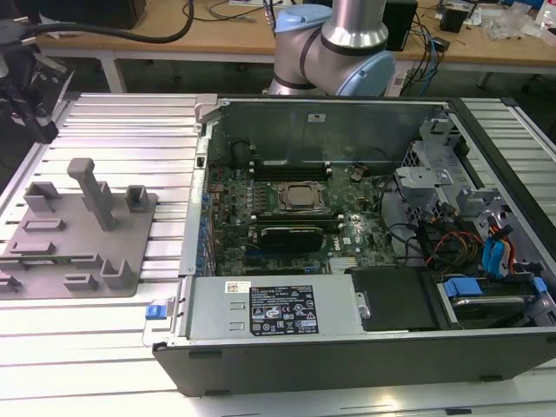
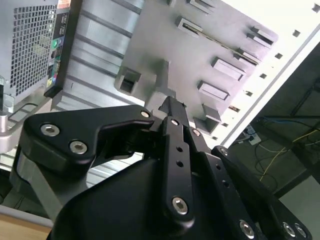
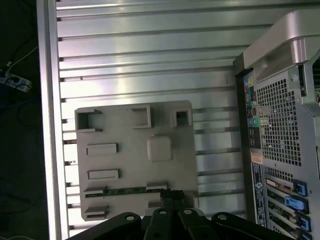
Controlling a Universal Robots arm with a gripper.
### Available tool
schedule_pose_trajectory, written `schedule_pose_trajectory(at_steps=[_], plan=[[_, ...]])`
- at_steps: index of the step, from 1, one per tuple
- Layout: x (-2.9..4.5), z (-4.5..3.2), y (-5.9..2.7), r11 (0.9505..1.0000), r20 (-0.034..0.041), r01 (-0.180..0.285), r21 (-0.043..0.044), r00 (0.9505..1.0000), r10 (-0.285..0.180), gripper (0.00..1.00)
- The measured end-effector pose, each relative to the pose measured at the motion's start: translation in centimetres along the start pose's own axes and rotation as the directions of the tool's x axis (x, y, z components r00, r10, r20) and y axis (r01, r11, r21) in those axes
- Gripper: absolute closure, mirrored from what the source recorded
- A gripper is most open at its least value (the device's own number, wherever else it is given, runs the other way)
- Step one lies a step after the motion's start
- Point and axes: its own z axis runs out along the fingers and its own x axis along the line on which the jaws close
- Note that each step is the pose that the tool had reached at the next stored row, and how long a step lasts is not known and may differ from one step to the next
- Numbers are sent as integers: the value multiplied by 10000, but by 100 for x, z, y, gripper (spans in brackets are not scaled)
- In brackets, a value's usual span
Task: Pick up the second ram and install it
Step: 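Reach for the second ram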
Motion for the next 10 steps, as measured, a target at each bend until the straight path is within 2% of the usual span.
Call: schedule_pose_trajectory(at_steps=[4,10], plan=[[258,-6,-18,10000,1,-1,-1,10000,1,92],[436,-11,-32,10000,0,1,0,10000,-1,92]])
